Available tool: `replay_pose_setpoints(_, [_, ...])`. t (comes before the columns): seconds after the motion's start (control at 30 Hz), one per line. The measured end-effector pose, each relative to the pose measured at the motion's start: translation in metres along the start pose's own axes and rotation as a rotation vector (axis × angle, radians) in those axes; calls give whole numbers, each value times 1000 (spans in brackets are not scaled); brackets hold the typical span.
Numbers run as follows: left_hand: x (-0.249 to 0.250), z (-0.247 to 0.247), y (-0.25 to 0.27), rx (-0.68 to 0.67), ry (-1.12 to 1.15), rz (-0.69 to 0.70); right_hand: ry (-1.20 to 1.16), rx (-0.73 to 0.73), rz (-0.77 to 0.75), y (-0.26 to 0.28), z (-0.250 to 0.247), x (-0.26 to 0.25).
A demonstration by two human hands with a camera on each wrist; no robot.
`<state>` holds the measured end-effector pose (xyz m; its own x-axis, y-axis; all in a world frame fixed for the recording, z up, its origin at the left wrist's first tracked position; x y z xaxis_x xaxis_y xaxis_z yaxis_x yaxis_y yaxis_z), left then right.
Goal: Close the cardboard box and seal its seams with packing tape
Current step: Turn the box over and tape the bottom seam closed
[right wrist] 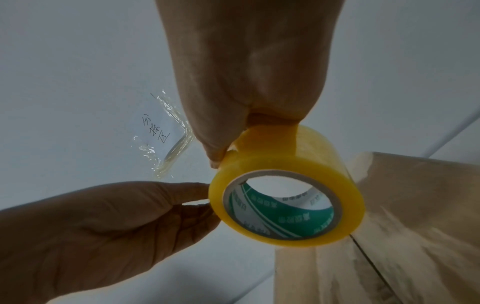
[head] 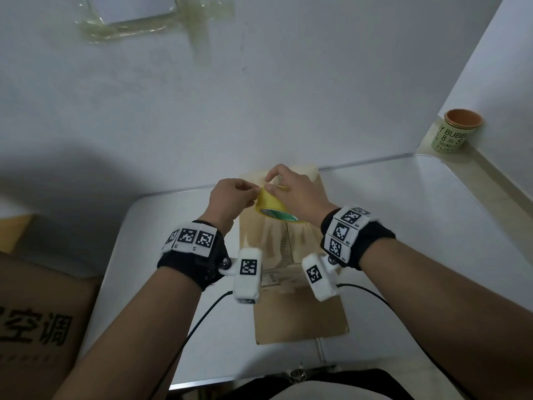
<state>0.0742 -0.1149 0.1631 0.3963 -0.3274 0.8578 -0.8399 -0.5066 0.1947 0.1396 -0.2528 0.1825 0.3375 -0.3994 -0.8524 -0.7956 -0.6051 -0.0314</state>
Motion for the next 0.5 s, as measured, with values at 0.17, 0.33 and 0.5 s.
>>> replay_pose_setpoints(0.17, [5,-4,0,43,-71,29,-35,10,-22,2,-1,-2])
replay_pose_setpoints(0.33, [16,-7,2,61,-175,80,-16,0,-40,1,0,-3])
replay_pose_setpoints(0.5, [24,-5,5,40,-267,134,-31,5,-63,0,-1,-2])
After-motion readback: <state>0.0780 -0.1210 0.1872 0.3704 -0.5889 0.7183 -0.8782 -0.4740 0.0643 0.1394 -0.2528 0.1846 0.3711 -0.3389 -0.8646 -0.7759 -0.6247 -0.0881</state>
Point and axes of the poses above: each hand's wrist, its own y-axis away from the middle knuckle, its own z-axis out of the palm, x = y × z, the point moved 10 cm from there along -y, towards the middle knuckle, and after that the axes turned 9 degrees about -y, right-handed, at the moved point
